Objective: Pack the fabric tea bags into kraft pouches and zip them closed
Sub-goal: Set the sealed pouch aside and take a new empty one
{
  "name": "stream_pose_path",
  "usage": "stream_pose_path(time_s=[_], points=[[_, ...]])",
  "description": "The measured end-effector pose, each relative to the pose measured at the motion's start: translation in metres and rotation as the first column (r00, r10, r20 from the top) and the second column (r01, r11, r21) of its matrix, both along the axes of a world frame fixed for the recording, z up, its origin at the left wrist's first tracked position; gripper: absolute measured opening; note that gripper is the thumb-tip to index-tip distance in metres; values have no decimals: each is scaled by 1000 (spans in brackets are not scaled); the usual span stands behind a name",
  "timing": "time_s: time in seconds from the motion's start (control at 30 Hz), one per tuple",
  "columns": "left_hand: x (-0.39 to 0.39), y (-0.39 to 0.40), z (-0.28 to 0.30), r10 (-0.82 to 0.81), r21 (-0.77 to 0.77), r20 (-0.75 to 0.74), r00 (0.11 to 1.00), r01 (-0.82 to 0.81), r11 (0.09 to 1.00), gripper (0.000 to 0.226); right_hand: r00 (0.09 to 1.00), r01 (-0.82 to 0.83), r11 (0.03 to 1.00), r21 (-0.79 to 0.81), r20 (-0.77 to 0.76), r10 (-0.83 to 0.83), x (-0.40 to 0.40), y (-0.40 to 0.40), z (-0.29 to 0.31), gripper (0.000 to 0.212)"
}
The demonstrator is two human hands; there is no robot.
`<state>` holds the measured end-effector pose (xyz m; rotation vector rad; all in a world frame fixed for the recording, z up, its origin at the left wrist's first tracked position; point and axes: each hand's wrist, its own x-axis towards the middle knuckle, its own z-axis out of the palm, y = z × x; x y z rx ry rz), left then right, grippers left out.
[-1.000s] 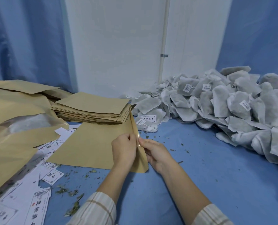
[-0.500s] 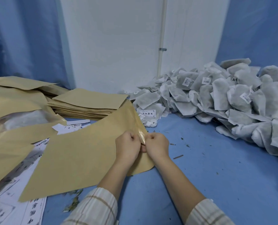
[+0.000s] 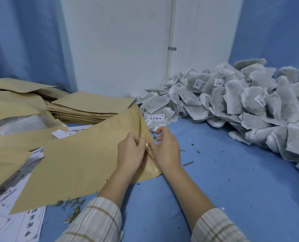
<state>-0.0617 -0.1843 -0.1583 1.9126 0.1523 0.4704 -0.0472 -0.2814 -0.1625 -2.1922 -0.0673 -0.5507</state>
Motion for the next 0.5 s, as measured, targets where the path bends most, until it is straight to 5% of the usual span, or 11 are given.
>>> stream_pose_path(time_s=[0.07, 0.2, 0.5], points=[[0, 2, 7, 28, 204, 27, 999, -33, 978, 23, 984, -102, 978, -180, 126, 125, 2, 0, 3, 13], [-2, 8, 20, 11, 439, 80, 997, -45, 897, 25, 929, -336, 915, -222, 79, 361, 6, -3, 11, 26], [-2, 18, 32, -103, 554, 53, 993, 57, 831, 27, 823, -560, 768, -312, -316, 472, 15, 11, 22, 11]])
